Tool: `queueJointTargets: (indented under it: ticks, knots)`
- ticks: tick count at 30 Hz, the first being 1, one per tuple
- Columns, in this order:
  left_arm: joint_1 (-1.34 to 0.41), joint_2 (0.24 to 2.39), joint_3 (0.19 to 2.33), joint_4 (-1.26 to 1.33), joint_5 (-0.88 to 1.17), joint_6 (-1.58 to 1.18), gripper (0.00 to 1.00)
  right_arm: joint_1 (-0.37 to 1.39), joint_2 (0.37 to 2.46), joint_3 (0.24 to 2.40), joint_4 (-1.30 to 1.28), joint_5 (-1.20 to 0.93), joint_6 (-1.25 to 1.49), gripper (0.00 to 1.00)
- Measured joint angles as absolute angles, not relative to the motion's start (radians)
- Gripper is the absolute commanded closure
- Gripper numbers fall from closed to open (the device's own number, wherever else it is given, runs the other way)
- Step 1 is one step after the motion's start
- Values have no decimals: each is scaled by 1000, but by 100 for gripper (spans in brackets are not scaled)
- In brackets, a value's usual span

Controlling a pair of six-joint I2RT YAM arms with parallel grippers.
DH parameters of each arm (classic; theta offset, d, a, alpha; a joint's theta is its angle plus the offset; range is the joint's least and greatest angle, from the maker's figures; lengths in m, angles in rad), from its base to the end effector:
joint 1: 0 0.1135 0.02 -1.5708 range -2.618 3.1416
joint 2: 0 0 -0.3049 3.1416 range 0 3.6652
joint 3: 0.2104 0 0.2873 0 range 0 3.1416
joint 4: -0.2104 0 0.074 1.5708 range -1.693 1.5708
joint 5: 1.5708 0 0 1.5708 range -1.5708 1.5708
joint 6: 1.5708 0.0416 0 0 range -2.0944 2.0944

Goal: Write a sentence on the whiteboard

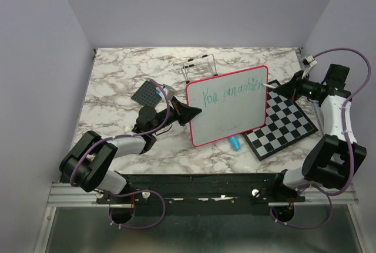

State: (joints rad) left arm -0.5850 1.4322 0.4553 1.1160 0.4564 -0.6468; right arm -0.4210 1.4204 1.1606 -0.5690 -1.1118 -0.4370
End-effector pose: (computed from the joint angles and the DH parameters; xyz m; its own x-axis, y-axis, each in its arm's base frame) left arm 0.2359 -0.1782 0.2316 -0.4258 -0.3668 -0.8271 0.7556 0.3587 -0.5480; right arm 0.3107 -0.0983 0.3326 -0.4522 -0.0030 -0.8919 -0.6216 0.7182 0.3127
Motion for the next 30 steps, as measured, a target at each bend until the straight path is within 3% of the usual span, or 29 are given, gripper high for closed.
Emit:
queueJointTargets:
  ticks: [30]
  knots:
    - [-585, 1432, 456, 1106, 452, -653, 100, -421, 1429, 1189, -466, -1056, -336, 100]
